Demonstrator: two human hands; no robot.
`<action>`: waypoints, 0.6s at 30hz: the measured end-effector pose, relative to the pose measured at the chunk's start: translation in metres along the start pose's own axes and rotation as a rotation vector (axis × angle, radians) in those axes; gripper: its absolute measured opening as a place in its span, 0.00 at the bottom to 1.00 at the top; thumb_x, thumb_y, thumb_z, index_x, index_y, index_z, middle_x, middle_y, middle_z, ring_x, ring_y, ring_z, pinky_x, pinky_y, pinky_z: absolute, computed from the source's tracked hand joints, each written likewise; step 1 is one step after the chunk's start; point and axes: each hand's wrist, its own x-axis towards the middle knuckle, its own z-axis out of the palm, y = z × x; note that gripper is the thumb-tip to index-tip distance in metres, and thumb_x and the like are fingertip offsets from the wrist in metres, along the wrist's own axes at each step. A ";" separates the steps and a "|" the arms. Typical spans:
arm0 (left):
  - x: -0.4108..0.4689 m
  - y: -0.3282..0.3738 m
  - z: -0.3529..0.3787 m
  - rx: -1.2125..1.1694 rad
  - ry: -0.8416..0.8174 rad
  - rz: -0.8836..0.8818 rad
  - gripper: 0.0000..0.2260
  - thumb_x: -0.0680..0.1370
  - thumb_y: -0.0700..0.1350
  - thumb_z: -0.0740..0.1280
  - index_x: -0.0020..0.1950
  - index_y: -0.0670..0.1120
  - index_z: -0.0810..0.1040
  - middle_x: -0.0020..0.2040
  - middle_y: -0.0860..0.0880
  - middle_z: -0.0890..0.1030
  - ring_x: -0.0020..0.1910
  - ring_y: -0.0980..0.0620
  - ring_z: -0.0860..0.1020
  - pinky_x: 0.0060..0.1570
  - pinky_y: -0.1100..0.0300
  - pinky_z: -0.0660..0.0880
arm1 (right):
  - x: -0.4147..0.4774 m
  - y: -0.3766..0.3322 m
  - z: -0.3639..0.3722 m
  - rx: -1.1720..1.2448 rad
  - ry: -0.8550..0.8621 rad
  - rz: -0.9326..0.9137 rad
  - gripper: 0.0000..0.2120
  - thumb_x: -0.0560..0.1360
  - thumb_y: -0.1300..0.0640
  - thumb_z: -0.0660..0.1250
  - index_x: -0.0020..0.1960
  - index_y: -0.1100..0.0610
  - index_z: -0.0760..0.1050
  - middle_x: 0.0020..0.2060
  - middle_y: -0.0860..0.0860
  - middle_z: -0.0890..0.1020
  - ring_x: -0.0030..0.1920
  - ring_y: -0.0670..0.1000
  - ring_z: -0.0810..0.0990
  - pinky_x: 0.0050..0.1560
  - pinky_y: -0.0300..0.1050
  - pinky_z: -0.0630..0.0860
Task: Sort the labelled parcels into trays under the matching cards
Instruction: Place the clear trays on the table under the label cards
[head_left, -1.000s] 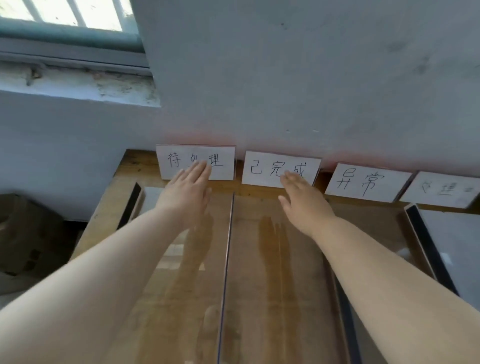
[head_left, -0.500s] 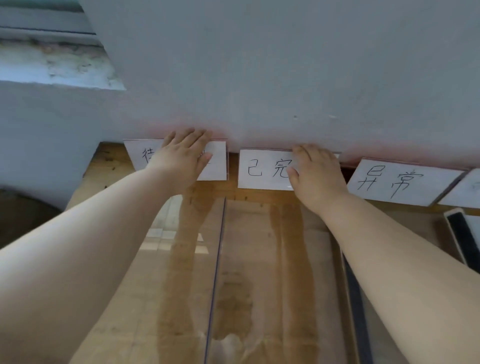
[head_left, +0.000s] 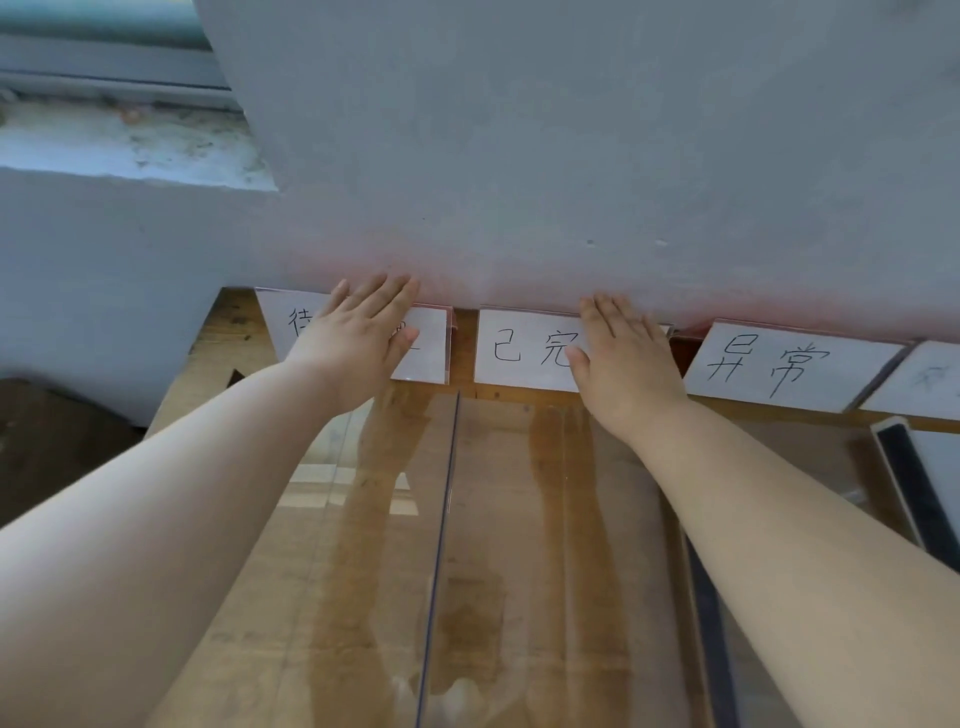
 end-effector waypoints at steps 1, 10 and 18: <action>-0.004 0.004 -0.004 -0.001 0.008 0.004 0.25 0.82 0.55 0.43 0.78 0.50 0.42 0.79 0.52 0.46 0.77 0.54 0.42 0.75 0.55 0.39 | -0.005 -0.003 -0.004 0.021 0.004 -0.005 0.28 0.82 0.48 0.46 0.78 0.57 0.43 0.78 0.52 0.46 0.77 0.51 0.42 0.75 0.48 0.41; -0.105 0.051 -0.038 0.004 0.098 0.146 0.28 0.77 0.60 0.33 0.75 0.51 0.39 0.75 0.54 0.43 0.76 0.56 0.41 0.73 0.57 0.38 | -0.118 -0.045 -0.031 0.287 0.023 -0.001 0.29 0.82 0.45 0.47 0.78 0.53 0.41 0.77 0.48 0.43 0.76 0.46 0.40 0.75 0.44 0.41; -0.240 0.054 -0.032 0.027 0.189 0.219 0.26 0.81 0.57 0.47 0.75 0.46 0.54 0.74 0.50 0.61 0.75 0.51 0.57 0.74 0.54 0.49 | -0.263 -0.094 -0.020 0.394 0.011 0.086 0.30 0.81 0.43 0.49 0.78 0.49 0.42 0.77 0.43 0.44 0.75 0.40 0.41 0.69 0.36 0.43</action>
